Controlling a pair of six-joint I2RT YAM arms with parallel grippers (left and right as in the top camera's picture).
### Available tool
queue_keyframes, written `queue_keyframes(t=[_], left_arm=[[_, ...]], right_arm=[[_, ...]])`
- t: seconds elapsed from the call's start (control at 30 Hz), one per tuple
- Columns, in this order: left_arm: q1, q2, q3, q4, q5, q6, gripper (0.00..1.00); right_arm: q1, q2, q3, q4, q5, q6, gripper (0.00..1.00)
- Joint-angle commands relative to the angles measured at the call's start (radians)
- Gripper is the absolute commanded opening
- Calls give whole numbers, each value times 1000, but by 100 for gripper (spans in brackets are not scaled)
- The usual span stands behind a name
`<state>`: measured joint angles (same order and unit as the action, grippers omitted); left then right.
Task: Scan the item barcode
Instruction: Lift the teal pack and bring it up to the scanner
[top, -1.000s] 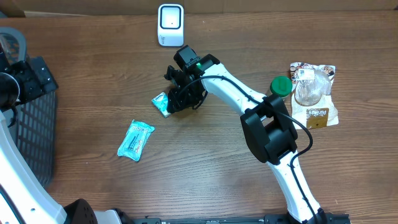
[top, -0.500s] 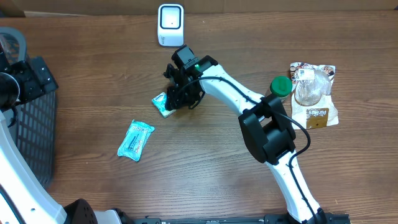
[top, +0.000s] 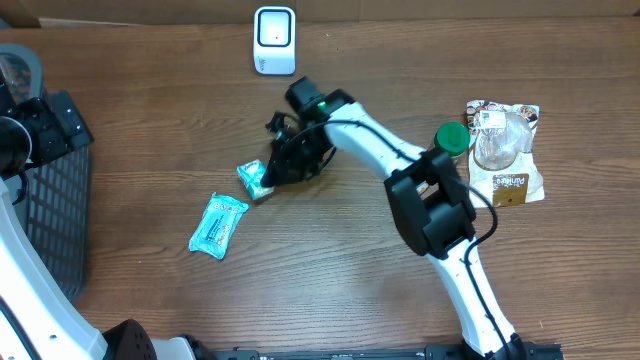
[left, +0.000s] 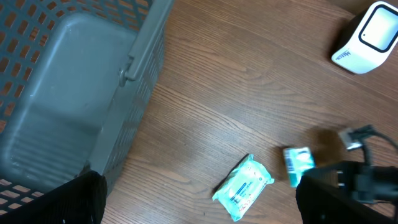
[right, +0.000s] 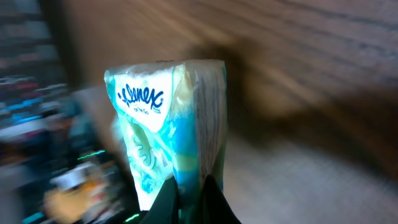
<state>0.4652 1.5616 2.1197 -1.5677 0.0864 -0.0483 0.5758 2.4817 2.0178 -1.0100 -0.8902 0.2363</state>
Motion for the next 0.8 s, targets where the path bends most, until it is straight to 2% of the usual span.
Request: queue_keyframes(t=[0.0, 0.23, 0.47, 0.63, 0.77], left_arm=[[-2, 3, 10, 1, 11, 16, 99], [-2, 3, 10, 1, 11, 16, 100], [-2, 3, 10, 1, 11, 16, 100], [-2, 3, 10, 1, 11, 16, 99], [-2, 3, 10, 1, 11, 16, 100]], right_arm=[[-72, -42, 23, 7, -392, -9, 4], [-135, -69, 23, 10, -680, -39, 4], [-167, -136, 27, -73, -680, -70, 4], [-186, -249, 27, -160, -680, -182, 4], [-205, -360, 27, -174, -680, -197, 4]])
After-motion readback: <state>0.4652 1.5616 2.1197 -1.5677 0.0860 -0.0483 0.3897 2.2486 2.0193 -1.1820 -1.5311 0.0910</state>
